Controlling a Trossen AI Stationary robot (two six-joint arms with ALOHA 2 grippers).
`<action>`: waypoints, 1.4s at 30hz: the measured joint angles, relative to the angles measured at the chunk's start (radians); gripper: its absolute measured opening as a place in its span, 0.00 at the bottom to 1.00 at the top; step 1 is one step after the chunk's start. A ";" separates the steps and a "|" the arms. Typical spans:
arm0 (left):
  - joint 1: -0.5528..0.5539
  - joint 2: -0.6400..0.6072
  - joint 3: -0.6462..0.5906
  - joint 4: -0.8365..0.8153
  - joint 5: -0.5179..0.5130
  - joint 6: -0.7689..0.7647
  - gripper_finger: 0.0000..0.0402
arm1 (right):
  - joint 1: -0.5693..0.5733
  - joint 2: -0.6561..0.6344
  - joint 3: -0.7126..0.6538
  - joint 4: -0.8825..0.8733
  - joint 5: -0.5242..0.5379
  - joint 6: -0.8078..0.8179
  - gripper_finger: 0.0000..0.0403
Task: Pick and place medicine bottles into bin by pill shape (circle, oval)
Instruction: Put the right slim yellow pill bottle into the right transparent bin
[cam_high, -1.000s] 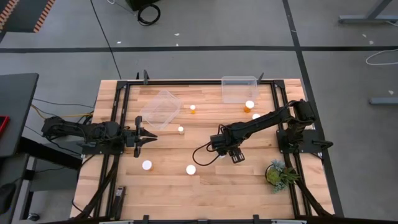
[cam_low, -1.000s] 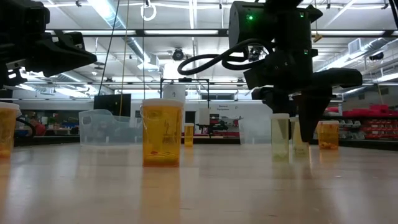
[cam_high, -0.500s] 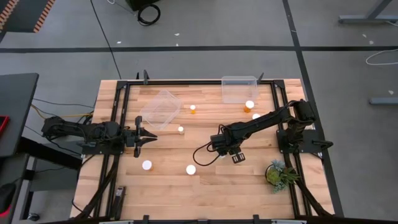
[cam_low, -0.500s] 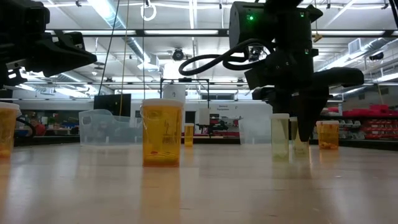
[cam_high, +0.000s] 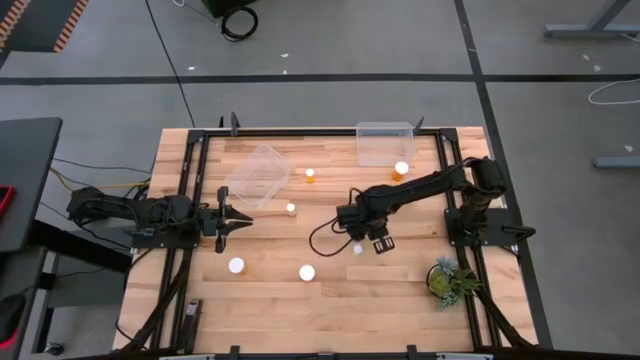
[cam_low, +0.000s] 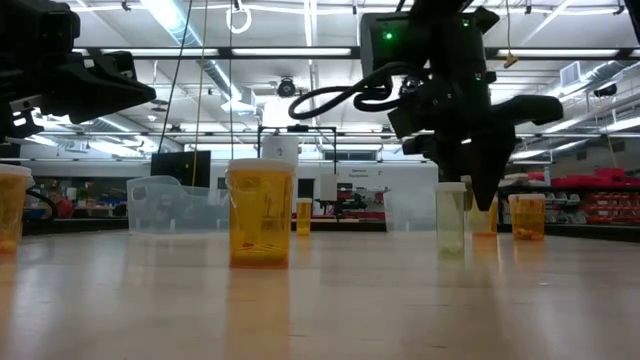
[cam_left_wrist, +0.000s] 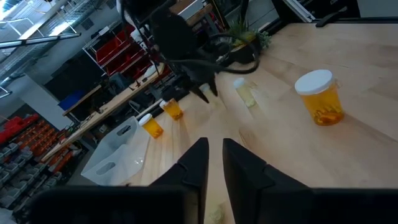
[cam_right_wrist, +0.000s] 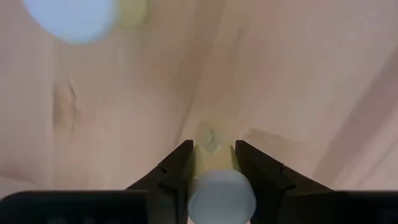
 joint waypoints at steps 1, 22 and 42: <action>0.000 0.000 0.000 0.000 0.000 0.000 0.13 | -0.011 0.000 0.005 -0.009 0.000 -0.009 0.30; 0.000 0.000 0.000 0.000 0.000 0.000 0.13 | -0.330 -0.102 0.196 -0.163 0.027 -0.217 0.31; 0.000 0.000 0.000 0.000 0.000 0.000 0.13 | -0.635 -0.143 0.196 -0.116 0.059 -0.336 0.31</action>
